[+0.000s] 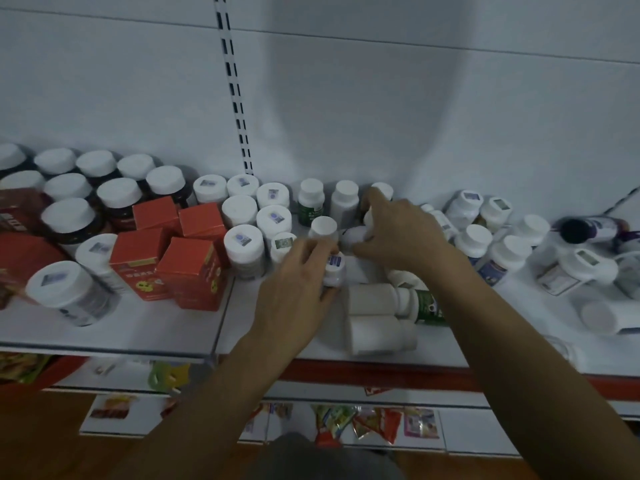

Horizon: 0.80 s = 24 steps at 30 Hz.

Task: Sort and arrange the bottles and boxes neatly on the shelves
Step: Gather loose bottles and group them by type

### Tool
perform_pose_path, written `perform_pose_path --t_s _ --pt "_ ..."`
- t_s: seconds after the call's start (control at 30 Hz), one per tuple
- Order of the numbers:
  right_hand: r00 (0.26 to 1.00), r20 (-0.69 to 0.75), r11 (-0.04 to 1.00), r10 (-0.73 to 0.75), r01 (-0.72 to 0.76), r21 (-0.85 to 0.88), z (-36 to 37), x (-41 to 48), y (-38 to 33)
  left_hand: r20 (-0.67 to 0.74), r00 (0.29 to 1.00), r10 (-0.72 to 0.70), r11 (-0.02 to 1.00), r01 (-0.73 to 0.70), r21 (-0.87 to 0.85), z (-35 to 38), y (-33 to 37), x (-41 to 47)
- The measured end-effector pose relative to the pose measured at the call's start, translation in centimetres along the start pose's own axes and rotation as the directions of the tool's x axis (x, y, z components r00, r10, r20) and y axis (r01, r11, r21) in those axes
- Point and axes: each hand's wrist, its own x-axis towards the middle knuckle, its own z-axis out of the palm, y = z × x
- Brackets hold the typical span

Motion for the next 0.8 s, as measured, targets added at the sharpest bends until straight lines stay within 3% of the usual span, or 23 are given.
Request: perform_pose_path --t_s 0.1,0.2,0.27,0.37,0.5,0.6,0.8 --pt "0.987 -0.147 0.984 0.061 -0.035 0.173 -1.3 -0.3 0.0 -0.056 0.996 0.067 0.997 -0.065 0.038 -1.1 0.8 0.4" --pt "0.95 -0.262 0.96 0.169 -0.098 0.263 -2.1 -0.9 1.4 -0.12 0.972 0.2 0.977 -0.208 -0.052 -1.8 1.9 0.9" --pt "0.955 -0.21 0.961 0.212 -0.164 0.221 -2.1 -1.7 2.8 -0.028 0.954 0.298 0.945 -0.299 -0.131 -1.9 2.8 1.2" --pt "0.962 0.029 0.961 0.27 -0.271 0.046 -1.1 -3.1 3.6 0.222 0.893 0.392 0.919 -0.373 -0.127 -0.7 4.2 1.8" --pt "0.899 0.26 0.936 0.352 -0.337 -0.101 0.0 -3.9 4.2 0.407 0.813 0.416 0.9 -0.434 -0.052 1.4 5.6 3.3" --pt "0.898 0.241 0.93 0.368 -0.362 -0.07 -0.6 -4.5 5.2 0.44 0.801 0.406 0.89 -0.455 0.006 2.3 6.2 4.2" --pt "0.947 0.036 0.947 0.32 -0.32 0.019 -3.2 -5.1 6.1 0.569 0.769 0.291 0.918 -0.393 0.061 3.0 6.5 6.2"
